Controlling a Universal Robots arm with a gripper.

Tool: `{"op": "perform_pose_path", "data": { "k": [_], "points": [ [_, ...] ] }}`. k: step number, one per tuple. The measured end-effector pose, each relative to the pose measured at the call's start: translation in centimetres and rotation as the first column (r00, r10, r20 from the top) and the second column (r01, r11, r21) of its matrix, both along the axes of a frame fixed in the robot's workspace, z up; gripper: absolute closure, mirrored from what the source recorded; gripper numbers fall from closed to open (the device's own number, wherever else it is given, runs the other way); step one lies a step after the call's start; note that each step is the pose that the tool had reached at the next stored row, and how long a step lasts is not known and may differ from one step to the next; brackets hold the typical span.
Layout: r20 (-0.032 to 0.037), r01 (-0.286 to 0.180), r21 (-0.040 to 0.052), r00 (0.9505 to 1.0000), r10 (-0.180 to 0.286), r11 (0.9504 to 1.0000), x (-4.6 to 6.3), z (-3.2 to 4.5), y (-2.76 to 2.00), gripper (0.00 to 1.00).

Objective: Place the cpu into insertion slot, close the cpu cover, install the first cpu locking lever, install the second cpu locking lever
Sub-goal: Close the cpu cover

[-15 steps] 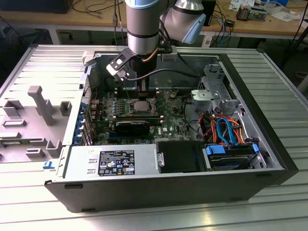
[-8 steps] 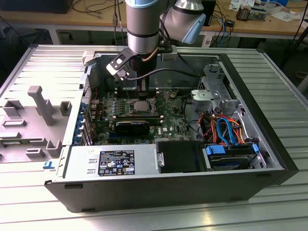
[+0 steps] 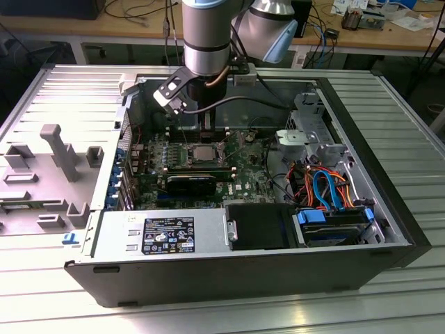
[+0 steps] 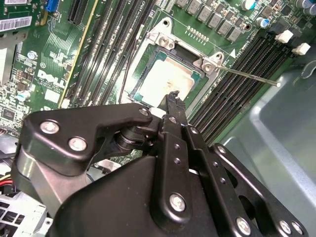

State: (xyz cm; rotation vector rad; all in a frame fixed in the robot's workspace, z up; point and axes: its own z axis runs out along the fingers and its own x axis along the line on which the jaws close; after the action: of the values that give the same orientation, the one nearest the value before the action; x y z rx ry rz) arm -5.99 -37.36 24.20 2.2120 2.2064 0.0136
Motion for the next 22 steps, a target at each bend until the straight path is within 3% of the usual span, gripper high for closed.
{"op": "perform_pose_path", "data": {
  "k": [20,22],
  "points": [
    [-0.0001,0.000,0.0000,1.0000,0.000,1.0000,0.06,0.23,0.00,0.89],
    [-0.0001,0.000,-0.0001,1.0000,0.000,1.0000,0.07,0.57,0.00,0.89]
  ]
}}
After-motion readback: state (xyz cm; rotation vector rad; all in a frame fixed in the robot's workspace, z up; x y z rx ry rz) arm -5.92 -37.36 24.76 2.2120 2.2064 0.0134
